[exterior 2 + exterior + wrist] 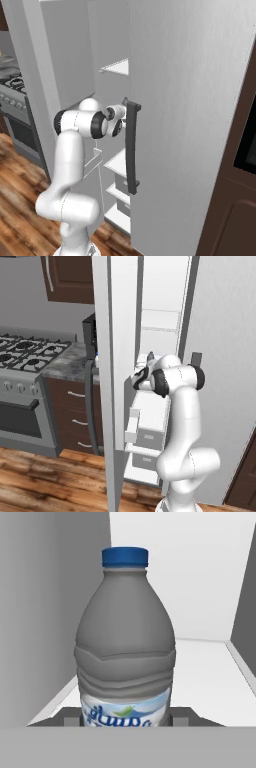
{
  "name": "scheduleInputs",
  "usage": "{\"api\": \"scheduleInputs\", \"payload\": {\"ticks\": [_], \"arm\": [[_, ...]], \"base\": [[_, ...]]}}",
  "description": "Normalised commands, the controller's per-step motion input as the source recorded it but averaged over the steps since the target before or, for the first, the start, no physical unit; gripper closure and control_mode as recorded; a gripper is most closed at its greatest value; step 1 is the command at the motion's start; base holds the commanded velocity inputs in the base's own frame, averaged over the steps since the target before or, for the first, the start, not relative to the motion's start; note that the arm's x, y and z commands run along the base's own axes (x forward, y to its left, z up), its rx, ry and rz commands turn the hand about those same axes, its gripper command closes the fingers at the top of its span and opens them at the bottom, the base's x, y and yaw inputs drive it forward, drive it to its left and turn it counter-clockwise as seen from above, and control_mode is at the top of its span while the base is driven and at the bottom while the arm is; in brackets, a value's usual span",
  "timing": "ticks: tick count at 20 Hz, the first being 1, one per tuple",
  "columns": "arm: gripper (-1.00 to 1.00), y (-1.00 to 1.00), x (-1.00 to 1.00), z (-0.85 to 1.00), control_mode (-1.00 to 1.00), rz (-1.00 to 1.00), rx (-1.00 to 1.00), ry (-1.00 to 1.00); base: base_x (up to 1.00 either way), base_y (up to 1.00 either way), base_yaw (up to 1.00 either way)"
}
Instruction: Take the bottled waters from the counter and place them in the freezer to freeze. Close the freezer door after placing the bottles.
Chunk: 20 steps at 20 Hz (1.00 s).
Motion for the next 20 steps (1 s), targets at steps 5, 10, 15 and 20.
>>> {"api": "scheduleInputs", "payload": {"ticks": [5, 10, 15, 20], "arm": [[1.0, 0.0, 0.3, -0.05, -1.0, 0.0, 0.0, 0.0], [1.0, 0.0, 0.17, -0.1, -1.0, 0.0, 0.0, 0.0], [1.0, 0.0, 0.08, -0.17, -1.0, 0.0, -0.01, 0.0], [1.0, 0.0, 0.01, -0.07, -1.0, 0.0, 0.0, 0.0]], "base": [[0.0, 0.0, 0.0], [0.0, 0.0, 0.0], [0.0, 0.0, 0.0], [0.0, 0.0, 0.0]]}}
